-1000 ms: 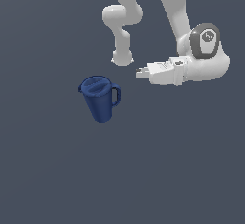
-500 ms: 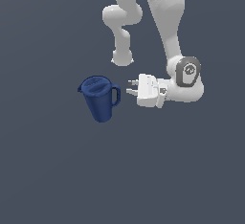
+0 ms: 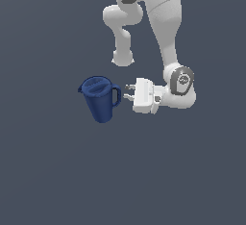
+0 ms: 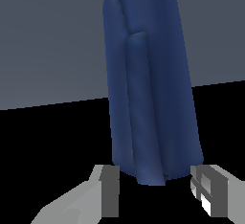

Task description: Pick up the object and move it to a goal position.

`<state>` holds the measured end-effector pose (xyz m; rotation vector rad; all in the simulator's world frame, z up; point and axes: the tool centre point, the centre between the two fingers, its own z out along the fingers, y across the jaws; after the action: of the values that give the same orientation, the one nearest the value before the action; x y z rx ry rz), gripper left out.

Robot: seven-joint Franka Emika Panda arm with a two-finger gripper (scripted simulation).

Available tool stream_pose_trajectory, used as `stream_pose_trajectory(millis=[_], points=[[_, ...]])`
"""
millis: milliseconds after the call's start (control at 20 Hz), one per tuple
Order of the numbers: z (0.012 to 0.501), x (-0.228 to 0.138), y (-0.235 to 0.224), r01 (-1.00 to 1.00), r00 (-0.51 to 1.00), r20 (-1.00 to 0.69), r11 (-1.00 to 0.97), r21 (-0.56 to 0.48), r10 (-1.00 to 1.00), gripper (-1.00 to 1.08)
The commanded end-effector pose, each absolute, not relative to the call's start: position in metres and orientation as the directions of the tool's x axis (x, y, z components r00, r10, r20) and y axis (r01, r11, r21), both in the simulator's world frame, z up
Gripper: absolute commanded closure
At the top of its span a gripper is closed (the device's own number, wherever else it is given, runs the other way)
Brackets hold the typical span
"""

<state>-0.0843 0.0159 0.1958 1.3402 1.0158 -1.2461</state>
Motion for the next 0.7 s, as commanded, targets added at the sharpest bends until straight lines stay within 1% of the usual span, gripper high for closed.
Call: stream_pose_trajectory(millis=[0,450,650], points=[[0.195,-0.0843,0.0155,0.982,0.113,-0.992,-0.147,0.119,-0.05,-0.2],[0.1919,-0.0852,0.0159,0.984,0.108,-0.992,-0.133,0.117,-0.072,-0.2],[0.1921,-0.0865,0.0079,0.984,0.107,-0.992,-0.132,0.116,-0.073,-0.2]])
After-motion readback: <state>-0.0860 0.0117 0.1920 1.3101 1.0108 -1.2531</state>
